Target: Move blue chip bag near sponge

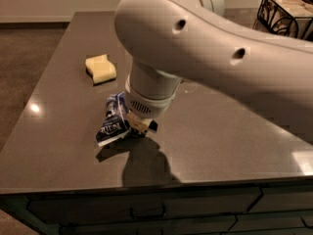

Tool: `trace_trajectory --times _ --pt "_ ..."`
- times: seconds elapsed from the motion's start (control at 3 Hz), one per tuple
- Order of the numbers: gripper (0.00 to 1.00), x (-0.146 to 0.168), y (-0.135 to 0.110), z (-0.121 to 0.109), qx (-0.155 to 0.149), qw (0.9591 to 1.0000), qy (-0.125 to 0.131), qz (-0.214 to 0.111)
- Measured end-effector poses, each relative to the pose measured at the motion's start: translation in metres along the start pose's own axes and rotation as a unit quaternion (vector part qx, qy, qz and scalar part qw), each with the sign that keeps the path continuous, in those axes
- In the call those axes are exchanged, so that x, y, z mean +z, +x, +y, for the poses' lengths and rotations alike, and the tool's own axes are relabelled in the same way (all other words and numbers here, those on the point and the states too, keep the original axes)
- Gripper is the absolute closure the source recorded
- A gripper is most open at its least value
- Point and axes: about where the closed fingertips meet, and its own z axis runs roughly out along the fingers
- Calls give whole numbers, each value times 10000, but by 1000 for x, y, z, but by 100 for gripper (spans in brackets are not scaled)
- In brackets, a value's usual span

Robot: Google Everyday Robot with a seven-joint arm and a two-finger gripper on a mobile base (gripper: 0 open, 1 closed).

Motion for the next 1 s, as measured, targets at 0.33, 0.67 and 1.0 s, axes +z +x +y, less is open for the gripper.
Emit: trace_trajectory --times 0.33,0.67,1.0 --pt "100 -9 -35 -14 -80 9997 105 -193" --pt "100 -12 -65 -30 -109 9991 184 -354" --pt "100 -12 -89 -40 -101 9983 224 -533"
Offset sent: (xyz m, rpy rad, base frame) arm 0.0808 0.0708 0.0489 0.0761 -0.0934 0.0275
